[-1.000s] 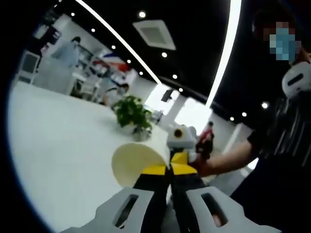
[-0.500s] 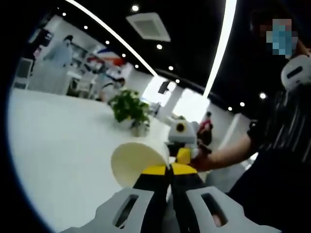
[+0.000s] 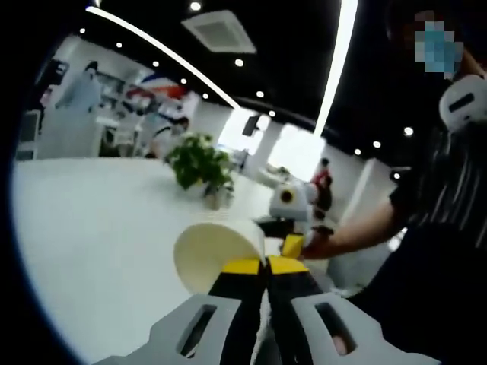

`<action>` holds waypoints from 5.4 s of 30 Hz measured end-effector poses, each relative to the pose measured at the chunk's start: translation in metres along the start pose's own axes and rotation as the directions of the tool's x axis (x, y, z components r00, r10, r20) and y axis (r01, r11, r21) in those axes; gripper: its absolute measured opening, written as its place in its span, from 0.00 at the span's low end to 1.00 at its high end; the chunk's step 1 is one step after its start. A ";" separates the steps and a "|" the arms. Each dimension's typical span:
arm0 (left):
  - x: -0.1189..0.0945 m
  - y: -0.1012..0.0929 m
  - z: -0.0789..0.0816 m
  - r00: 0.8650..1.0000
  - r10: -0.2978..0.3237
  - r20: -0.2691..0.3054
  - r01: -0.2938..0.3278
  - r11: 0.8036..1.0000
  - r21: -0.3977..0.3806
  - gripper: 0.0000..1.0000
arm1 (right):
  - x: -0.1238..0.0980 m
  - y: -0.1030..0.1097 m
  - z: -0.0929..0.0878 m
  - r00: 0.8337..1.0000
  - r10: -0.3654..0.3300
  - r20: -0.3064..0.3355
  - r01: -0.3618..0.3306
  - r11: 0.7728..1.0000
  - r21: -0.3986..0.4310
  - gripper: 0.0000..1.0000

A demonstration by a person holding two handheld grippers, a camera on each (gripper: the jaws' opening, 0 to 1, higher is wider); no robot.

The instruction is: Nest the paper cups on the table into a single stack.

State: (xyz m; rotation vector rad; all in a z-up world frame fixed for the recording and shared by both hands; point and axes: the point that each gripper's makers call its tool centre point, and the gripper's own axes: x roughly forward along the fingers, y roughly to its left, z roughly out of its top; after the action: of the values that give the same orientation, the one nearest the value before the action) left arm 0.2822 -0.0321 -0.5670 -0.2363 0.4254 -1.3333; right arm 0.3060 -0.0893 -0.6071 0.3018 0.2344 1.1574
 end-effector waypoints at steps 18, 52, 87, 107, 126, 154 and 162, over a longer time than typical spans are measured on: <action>-0.003 0.016 -0.020 0.977 0.061 -0.206 -0.046 0.996 0.076 0.00 | -0.034 -0.033 -0.019 0.987 -0.162 -0.022 0.161 0.987 -0.027 0.93; 0.011 0.026 -0.102 0.634 0.220 -0.742 0.280 0.829 0.485 0.00 | -0.056 -0.041 -0.044 0.973 -0.227 -0.043 0.228 0.974 0.010 1.00; 0.031 0.049 -0.161 0.456 0.255 -0.852 0.423 0.781 0.460 0.00 | -0.065 -0.043 -0.057 0.974 -0.225 -0.038 0.227 0.972 0.065 0.98; 0.036 0.051 -0.176 0.427 0.203 -0.881 0.408 0.827 0.388 0.12 | -0.072 -0.046 -0.065 0.970 -0.244 -0.023 0.245 0.964 0.106 0.97; 0.025 0.052 -0.181 0.461 0.164 -0.872 0.328 0.882 0.339 0.36 | -0.068 -0.048 -0.070 0.969 -0.247 -0.023 0.248 0.961 0.124 0.97; -0.005 0.060 -0.163 0.700 0.213 -0.681 0.063 0.932 0.356 0.43 | -0.035 -0.020 -0.118 0.955 -0.131 -0.266 0.114 0.990 -0.079 0.87; -0.008 0.064 -0.177 0.707 0.226 -0.670 0.021 0.940 0.340 0.45 | -0.023 -0.012 -0.134 0.943 -0.090 -0.320 0.065 0.994 -0.090 0.80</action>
State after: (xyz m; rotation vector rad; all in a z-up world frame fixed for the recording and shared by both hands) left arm 0.2613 0.0034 -0.7513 0.6045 0.8359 -1.3234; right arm 0.2620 -0.0999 -0.7362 0.0301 0.4847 1.1314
